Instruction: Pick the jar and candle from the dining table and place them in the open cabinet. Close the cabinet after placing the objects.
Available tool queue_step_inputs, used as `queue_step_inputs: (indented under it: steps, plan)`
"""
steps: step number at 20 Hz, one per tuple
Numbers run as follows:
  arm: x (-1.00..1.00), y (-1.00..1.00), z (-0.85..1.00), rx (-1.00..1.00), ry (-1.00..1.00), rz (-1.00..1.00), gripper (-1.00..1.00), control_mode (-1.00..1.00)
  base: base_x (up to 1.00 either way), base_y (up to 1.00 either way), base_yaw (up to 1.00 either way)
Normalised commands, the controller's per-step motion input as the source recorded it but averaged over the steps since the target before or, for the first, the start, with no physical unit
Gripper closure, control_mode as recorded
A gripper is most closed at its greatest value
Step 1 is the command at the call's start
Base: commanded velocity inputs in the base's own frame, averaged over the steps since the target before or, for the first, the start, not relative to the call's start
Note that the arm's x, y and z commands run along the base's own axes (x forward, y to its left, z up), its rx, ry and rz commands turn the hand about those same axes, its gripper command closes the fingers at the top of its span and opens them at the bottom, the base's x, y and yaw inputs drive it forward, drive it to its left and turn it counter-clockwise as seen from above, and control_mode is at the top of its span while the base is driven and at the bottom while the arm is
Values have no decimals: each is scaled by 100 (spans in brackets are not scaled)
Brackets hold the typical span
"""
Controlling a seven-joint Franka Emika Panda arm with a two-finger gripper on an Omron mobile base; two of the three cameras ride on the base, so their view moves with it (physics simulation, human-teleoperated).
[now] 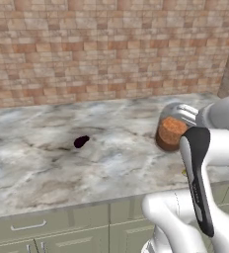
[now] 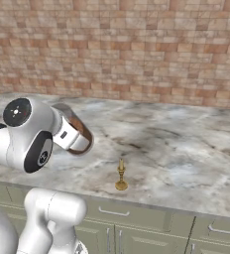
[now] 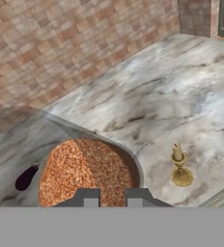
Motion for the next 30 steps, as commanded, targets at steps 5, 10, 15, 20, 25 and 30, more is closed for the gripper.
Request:
queue_step_inputs:
  steps: [5, 10, 15, 20, 25, 30]
  plan:
    - [-4, 0, 0, 0, 0, -1, 100, -100, 0, 0, 0]
    - [-3, 0, 0, 0, 0, -1, 100, 100, -9, 0, -2]
    - [0, 0, 0, 0, 0, 0, 100, 100, -36, -1, -1]
    - [0, 0, 0, 0, 0, 0, 100, 100, -61, -10, -1]
    - [0, 0, 0, 0, 0, 0, 100, 100, -56, -15, -3]
    - [0, 0, 0, 0, 0, 0, 100, 100, -18, -10, -17]
